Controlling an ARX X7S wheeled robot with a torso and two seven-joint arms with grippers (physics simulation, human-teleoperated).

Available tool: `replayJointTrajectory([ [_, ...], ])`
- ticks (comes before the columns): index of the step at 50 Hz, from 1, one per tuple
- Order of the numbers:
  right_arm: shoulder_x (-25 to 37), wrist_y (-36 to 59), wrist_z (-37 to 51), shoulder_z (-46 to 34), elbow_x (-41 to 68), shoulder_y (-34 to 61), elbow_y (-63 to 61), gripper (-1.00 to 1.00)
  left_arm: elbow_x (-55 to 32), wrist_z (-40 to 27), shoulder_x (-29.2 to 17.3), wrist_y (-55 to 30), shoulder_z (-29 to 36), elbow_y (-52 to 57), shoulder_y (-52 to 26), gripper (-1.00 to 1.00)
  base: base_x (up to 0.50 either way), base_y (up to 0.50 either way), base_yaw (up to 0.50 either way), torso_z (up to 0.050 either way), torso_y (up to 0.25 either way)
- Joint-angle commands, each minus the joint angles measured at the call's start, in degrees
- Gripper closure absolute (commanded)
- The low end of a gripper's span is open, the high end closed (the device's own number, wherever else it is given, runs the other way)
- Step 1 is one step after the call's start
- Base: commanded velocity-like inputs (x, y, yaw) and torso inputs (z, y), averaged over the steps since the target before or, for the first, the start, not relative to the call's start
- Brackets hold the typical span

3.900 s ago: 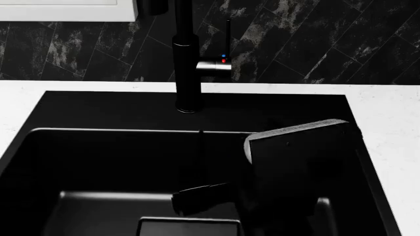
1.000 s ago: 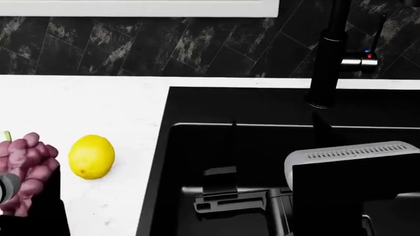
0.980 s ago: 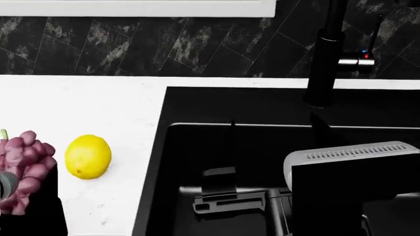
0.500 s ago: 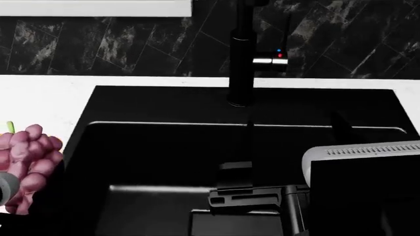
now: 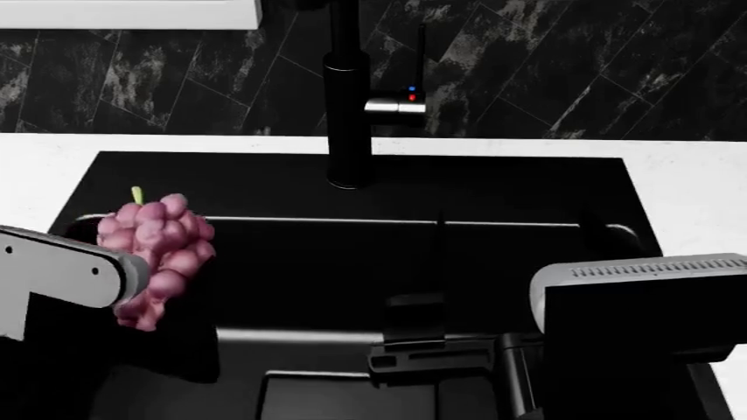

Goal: There is a mixed pile of frozen fruits and vegetables on the counter. Locate all the frozen vegetables and place the items in a bowl on the counter. Take all the frozen fruits and defrost them in a running sink.

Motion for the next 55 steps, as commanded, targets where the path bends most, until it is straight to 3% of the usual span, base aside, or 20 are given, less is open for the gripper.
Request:
replayJointTrajectory([
  [1, -0.02, -0.28, -0.09, -0.49, 0.22, -0.22, 0.7, -1.0, 4.67, 8.67, 3.06, 6.62, 9.78, -16.95, -10.12, 1.0, 0.0, 0.0, 0.0, 0.0, 0.0],
  [6, 0.21, -0.04, 0.35, -0.67, 0.24, 0.1, 0.54, -1.0, 7.47, 13.11, 4.61, 10.73, 13.26, -26.55, -12.66, 1.0, 0.0, 0.0, 0.0, 0.0, 0.002],
  [17, 0.39, -1.42, 0.35, 1.55, 2.61, -0.63, 1.09, -1.0, 14.91, 20.4, 7.78, 22.22, 21.54, -46.49, -10.74, 1.0, 0.0, 0.0, 0.0, 0.0, 0.0],
  [35, 0.61, -2.45, -0.42, 0.78, 1.27, -1.06, 2.1, -1.0, 16.26, 21.76, 7.82, 27.19, 23.39, -52.74, -5.28, 1.0, 0.0, 0.0, 0.0, 0.0, 0.001],
  [36, 0.59, -2.44, -0.41, 0.68, 1.25, -1.07, 2.1, -1.0, 16.18, 21.44, 7.77, 26.94, 23.37, -52.07, -5.24, -1.0, 0.0, 0.0, 0.0, 0.0, 0.0],
  [45, 0.57, -3.62, -1.43, 0.1, -0.05, -2.47, 2.81, -1.0, 15.5, 18.71, 6.52, 25.68, 21.86, -46.33, -5.89, -1.0, 0.0, 0.0, 0.0, 0.0, 0.0],
  [55, 0.51, -3.39, -1.47, -0.58, 0.2, -2.58, 3.65, -1.0, 7.65, 8.97, 2.38, 13.56, 14.3, -21.0, -8.57, -1.0, 0.0, 0.0, 0.0, 0.0, 0.0],
])
